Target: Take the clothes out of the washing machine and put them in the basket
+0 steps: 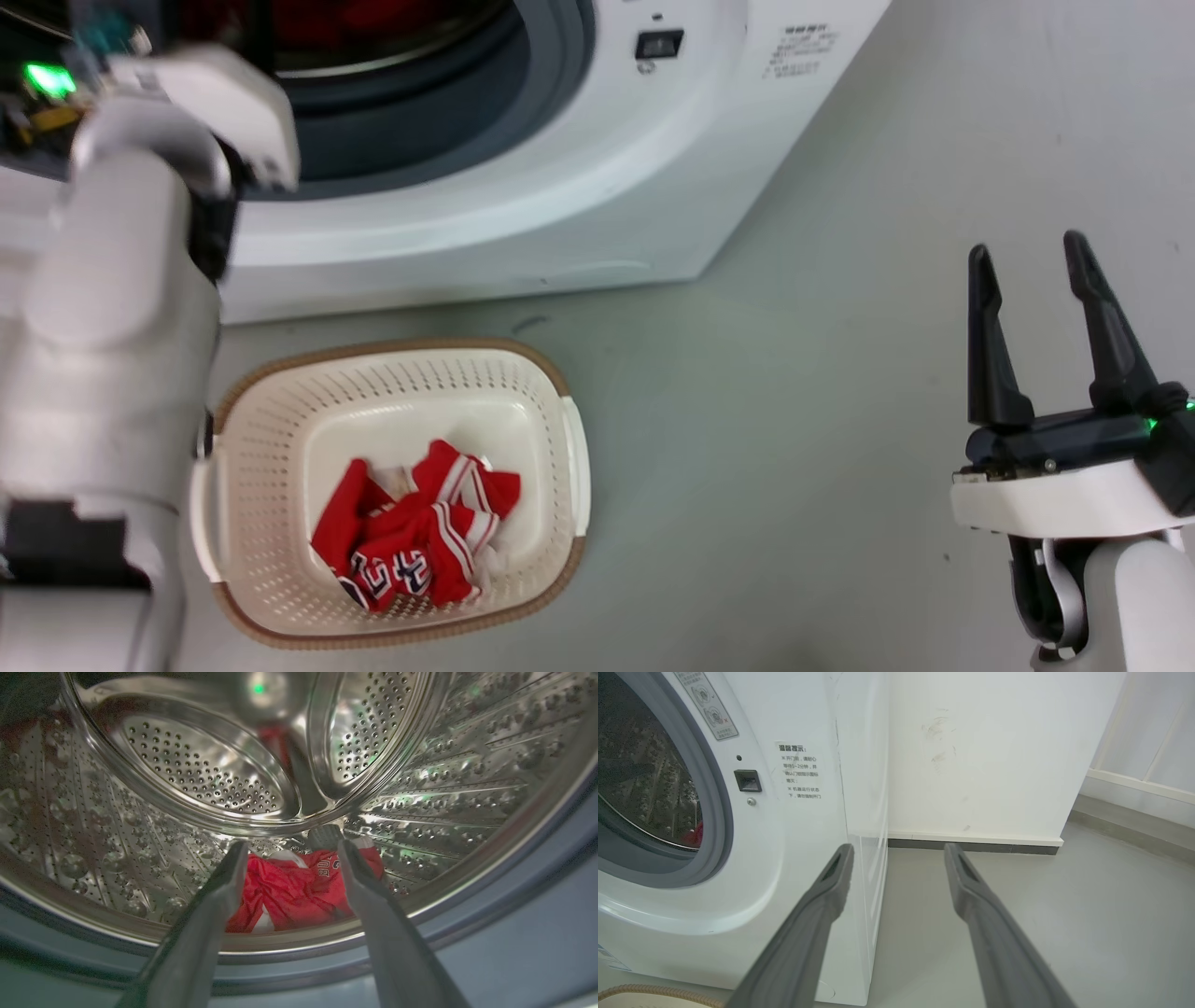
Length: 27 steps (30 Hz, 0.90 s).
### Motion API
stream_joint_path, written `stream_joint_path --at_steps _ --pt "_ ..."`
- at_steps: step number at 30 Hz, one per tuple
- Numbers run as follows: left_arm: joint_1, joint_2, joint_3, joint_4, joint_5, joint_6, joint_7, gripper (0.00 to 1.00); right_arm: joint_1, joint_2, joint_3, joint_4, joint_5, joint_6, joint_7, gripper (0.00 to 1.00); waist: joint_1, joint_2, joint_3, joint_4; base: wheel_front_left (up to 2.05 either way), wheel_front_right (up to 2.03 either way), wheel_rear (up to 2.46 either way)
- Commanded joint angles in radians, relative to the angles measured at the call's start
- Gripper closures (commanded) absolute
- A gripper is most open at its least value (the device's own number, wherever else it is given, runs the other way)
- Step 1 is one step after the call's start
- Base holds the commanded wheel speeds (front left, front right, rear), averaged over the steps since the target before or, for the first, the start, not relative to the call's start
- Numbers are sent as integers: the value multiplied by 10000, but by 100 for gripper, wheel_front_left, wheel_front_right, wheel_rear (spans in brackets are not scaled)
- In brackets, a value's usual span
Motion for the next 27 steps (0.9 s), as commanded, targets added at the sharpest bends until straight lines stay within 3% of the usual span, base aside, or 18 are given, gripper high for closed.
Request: stream_joint_path --at_steps 1,12,22,27 --pt "-503 100 -33 318 71 -75 189 0 -219 9 9 -48 74 -7 -17 0 0 0 838 -462 0 0 0" --pt "-4476 1284 -458 2490 527 -597 2522 0 -959 15 189 -415 720 -7 -17 0 0 0 2783 -1282 0 0 0" --pt "-7052 1673 -765 3728 445 -968 5596 0 -1234 12 327 -838 1242 -7 -17 0 0 0 3921 -1856 0 0 0" --pt "-7750 1792 -1028 3941 564 -1045 6418 0 -1202 14 376 -984 1465 -7 -17 0 0 0 4281 -2104 0 0 0"
